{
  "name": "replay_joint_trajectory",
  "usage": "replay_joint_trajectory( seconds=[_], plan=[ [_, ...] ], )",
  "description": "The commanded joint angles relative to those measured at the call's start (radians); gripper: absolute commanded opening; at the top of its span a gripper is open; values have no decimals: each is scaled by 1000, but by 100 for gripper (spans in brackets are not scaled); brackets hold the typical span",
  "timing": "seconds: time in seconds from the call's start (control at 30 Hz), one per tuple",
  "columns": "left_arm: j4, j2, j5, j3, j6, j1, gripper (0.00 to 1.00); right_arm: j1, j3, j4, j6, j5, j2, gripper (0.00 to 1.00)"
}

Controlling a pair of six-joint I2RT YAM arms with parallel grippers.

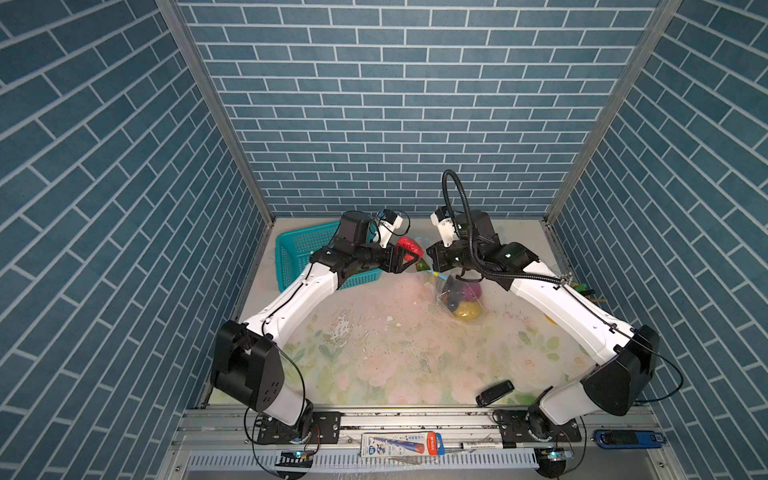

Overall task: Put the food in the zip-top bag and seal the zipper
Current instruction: 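Lift the red pepper with the left gripper and carry it over the bag mouth, then lower the red pepper into the bag held by the right gripper and release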

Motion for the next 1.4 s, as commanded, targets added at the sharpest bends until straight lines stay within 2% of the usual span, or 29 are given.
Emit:
replay_joint_trajectory(
  seconds=[0.0, 0.7, 1.37],
  plan=[
    [55, 33, 26, 28, -8, -15, 53, 3, -30, 37, 14, -14, -48, 0],
    [-73, 91, 55, 38, 49, -46, 56, 3, -22, 37, 1, -5, -69, 0],
    [-136, 111, 34, 64, 76, -44, 71, 4, -6, 27, -9, -2, -59, 0]
  ],
)
